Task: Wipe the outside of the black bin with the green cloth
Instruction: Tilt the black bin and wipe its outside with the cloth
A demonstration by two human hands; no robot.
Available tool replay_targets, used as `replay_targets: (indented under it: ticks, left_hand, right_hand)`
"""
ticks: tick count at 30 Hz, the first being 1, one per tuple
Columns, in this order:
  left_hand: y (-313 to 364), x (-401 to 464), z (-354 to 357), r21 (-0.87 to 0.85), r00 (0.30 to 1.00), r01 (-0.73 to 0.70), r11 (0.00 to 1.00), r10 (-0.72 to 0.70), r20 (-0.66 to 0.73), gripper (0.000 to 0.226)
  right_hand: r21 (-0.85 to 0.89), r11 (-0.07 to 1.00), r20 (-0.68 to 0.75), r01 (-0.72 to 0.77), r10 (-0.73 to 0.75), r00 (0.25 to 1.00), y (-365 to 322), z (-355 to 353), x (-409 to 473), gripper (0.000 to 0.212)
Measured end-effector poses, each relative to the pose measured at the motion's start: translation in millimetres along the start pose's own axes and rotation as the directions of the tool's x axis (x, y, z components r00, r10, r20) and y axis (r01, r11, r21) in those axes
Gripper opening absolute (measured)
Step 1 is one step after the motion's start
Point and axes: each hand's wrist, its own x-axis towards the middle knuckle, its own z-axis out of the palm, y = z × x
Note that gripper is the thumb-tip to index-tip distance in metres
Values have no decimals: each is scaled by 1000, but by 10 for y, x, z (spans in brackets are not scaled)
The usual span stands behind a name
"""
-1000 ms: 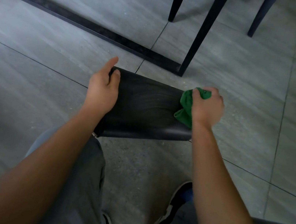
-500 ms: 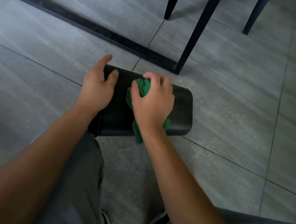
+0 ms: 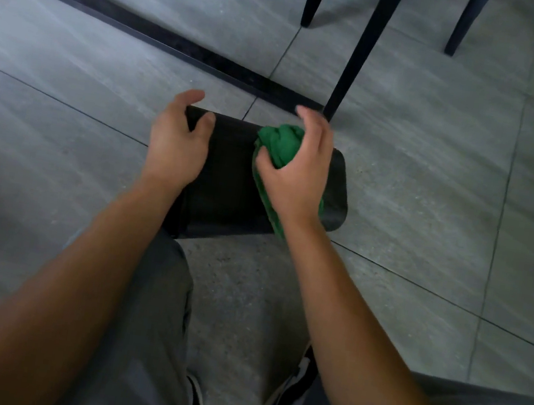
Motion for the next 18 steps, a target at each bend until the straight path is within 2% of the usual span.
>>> replay_targets:
  ticks: [3,5,6,8,10,11,13,14,17,18]
  left_hand:
    - [-2,-23,-43,2,1000,12,1000,-12,13,45]
    - [18,-22,-37,2,1000,8,1000,-8,24,45]
    - [25,-9,-22,2,1000,4,1000,-4,31,45]
    - [35,24,-3,0,1000,6,1000,-6,20,44]
    - [55,49,10,-9,1000,8,1000,-8,11,43]
    - [68,41,18,-9,1000,5,1000,-5,17,43]
    - [80,6,40,5,1000,3,1000,-3,28,44]
    - [68,-2,49,19,1000,4,1000,-5,28,43]
    - [7,19,31,3,999,43,999,-43,-5,42]
    - [-6,27,12,-9,998,62,998,-62,-13,43]
  right_hand:
    - [-102,957,-138,-273,259,956,453,-162,-2,74]
    - [-221,912,-236,-345,293,926,461,-141,-137,64]
    - [-245,924,-219,-294,243,945,341,-76,-182,61]
    - [-218,974,-75,-58,43,996,53,63,-196,58]
    - [-174,980,4,100,-100,995,-25,117,-59,55]
    - [-188,980,-17,70,-75,997,42,105,55,53]
    - [-236,961,-141,-145,114,984,190,51,218,50]
    - [-252,950,-162,-185,147,976,200,63,211,50]
    - [-265,962,-19,69,-76,997,61,174,111,50]
    - [-259,962,11,90,-90,996,86,176,131,50]
